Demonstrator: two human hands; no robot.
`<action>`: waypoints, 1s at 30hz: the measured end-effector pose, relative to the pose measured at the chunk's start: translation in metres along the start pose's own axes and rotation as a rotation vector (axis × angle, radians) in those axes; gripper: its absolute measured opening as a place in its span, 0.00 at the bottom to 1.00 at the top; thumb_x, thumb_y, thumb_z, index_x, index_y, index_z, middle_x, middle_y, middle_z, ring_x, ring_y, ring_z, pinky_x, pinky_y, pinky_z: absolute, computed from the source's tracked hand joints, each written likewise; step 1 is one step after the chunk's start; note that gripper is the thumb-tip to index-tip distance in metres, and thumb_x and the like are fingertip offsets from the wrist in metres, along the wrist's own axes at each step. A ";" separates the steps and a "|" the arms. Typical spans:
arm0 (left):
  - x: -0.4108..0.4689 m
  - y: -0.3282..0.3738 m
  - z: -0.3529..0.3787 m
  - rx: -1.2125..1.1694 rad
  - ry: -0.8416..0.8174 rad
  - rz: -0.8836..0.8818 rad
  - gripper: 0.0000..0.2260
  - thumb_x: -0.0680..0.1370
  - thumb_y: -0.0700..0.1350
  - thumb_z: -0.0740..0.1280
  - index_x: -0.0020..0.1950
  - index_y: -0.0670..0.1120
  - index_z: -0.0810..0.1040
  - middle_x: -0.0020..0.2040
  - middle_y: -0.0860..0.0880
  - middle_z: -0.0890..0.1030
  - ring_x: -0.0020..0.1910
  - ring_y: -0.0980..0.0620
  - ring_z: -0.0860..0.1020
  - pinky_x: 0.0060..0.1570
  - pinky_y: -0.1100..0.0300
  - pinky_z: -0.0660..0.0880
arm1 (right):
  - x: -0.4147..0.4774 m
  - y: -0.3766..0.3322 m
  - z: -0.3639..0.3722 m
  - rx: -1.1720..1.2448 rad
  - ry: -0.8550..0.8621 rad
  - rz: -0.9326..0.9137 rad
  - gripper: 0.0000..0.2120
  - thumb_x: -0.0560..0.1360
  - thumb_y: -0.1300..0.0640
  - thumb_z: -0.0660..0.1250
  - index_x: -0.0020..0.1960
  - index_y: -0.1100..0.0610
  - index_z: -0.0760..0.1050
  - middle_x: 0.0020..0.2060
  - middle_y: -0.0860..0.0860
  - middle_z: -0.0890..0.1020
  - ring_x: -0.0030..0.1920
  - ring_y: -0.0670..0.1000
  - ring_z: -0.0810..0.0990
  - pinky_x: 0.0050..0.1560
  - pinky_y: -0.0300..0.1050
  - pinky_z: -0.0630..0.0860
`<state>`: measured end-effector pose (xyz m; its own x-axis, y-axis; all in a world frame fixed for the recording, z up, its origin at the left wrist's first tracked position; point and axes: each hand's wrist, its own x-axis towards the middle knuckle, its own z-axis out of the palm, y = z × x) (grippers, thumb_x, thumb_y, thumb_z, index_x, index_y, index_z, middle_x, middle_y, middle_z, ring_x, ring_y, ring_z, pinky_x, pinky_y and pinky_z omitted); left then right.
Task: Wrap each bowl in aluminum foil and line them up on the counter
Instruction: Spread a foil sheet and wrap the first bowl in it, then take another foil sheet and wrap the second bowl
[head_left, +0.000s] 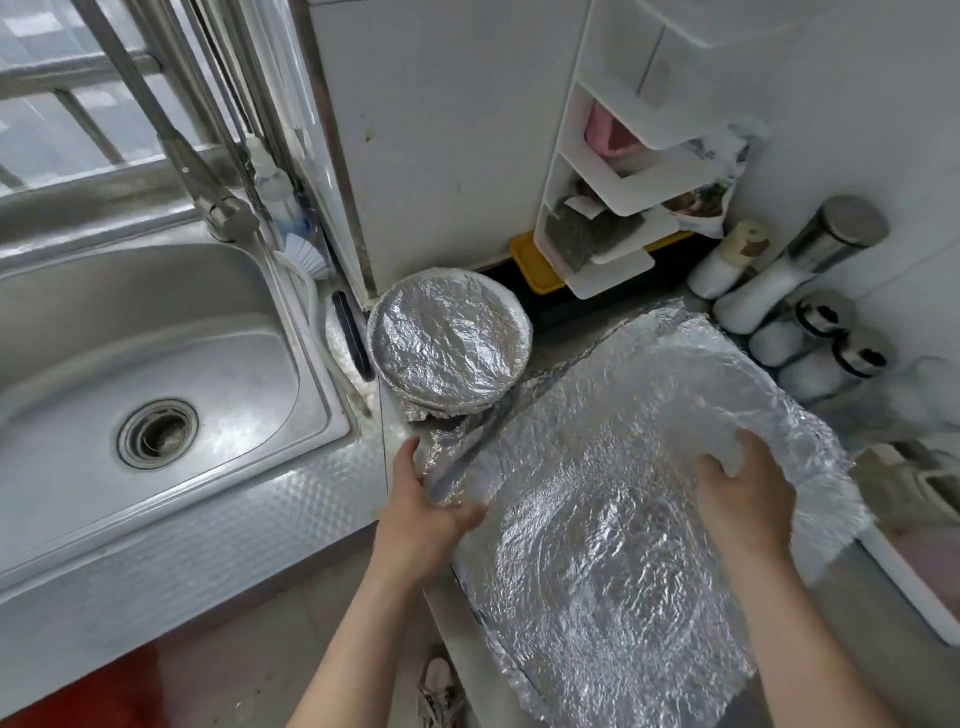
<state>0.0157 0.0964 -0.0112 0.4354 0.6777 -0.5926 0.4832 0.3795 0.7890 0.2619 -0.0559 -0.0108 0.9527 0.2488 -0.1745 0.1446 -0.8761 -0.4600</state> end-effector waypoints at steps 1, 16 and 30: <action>0.003 -0.005 0.005 0.015 0.036 -0.001 0.41 0.72 0.38 0.75 0.78 0.54 0.55 0.66 0.47 0.74 0.41 0.60 0.81 0.47 0.57 0.77 | -0.003 0.012 0.000 -0.060 -0.012 0.031 0.26 0.76 0.51 0.63 0.72 0.54 0.63 0.67 0.58 0.72 0.67 0.63 0.68 0.61 0.64 0.70; -0.029 -0.037 0.018 -0.485 0.134 -0.157 0.09 0.78 0.45 0.70 0.56 0.43 0.79 0.43 0.46 0.85 0.41 0.46 0.83 0.45 0.52 0.79 | -0.042 0.112 -0.030 0.290 0.016 0.335 0.36 0.69 0.62 0.75 0.72 0.54 0.61 0.64 0.59 0.74 0.60 0.61 0.76 0.54 0.50 0.74; -0.072 -0.059 0.048 0.433 0.713 0.144 0.35 0.71 0.40 0.74 0.75 0.44 0.63 0.67 0.37 0.70 0.66 0.37 0.66 0.65 0.43 0.65 | -0.072 0.122 -0.035 0.910 -0.322 0.444 0.07 0.74 0.69 0.66 0.47 0.59 0.75 0.34 0.53 0.76 0.30 0.47 0.73 0.22 0.35 0.63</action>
<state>-0.0074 -0.0052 -0.0229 0.0019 0.9911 -0.1328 0.7713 0.0831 0.6311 0.2199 -0.1950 -0.0238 0.7361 0.1971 -0.6476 -0.5799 -0.3100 -0.7534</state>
